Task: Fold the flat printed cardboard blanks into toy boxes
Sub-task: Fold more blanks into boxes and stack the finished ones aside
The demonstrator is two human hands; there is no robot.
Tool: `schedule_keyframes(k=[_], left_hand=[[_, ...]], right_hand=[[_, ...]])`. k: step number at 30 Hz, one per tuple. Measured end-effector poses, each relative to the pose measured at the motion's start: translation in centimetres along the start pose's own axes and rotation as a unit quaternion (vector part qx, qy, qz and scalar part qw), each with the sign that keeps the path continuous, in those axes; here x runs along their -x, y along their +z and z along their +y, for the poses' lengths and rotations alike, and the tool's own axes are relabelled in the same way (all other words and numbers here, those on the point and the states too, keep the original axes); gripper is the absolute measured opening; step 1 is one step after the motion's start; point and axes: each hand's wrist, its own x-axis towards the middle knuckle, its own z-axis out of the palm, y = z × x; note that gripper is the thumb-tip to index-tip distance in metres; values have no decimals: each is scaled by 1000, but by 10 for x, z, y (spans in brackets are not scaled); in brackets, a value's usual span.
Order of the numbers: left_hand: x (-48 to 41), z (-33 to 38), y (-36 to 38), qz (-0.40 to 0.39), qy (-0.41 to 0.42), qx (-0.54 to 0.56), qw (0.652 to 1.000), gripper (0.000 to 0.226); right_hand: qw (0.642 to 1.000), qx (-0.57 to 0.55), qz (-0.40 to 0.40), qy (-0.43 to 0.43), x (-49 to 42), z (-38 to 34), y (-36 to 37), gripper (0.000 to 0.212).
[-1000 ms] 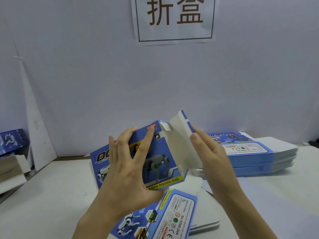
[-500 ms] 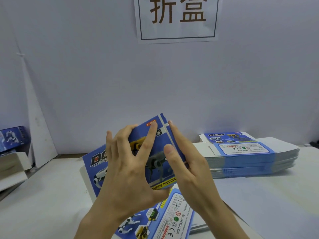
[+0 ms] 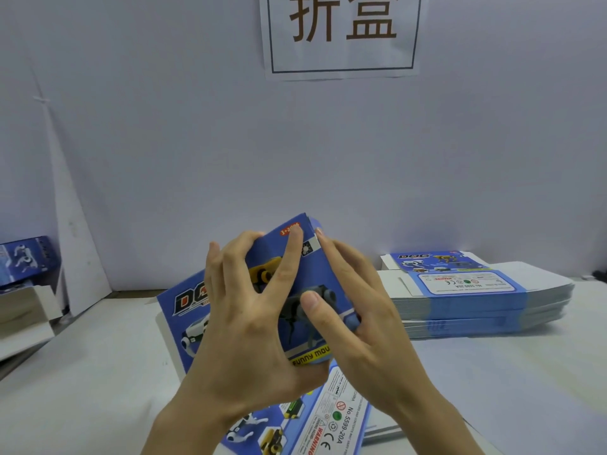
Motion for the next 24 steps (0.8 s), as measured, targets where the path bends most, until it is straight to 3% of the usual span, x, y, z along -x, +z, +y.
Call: schedule_keyframes(k=[12, 24], left_hand=[[4, 2, 4, -28, -7, 83, 996, 117], [-2, 4, -1, -6, -34, 158, 987, 108]], right_hand=[[993, 110, -36, -15, -2, -5, -12, 51], [975, 205, -69, -47, 2, -11, -6, 78]])
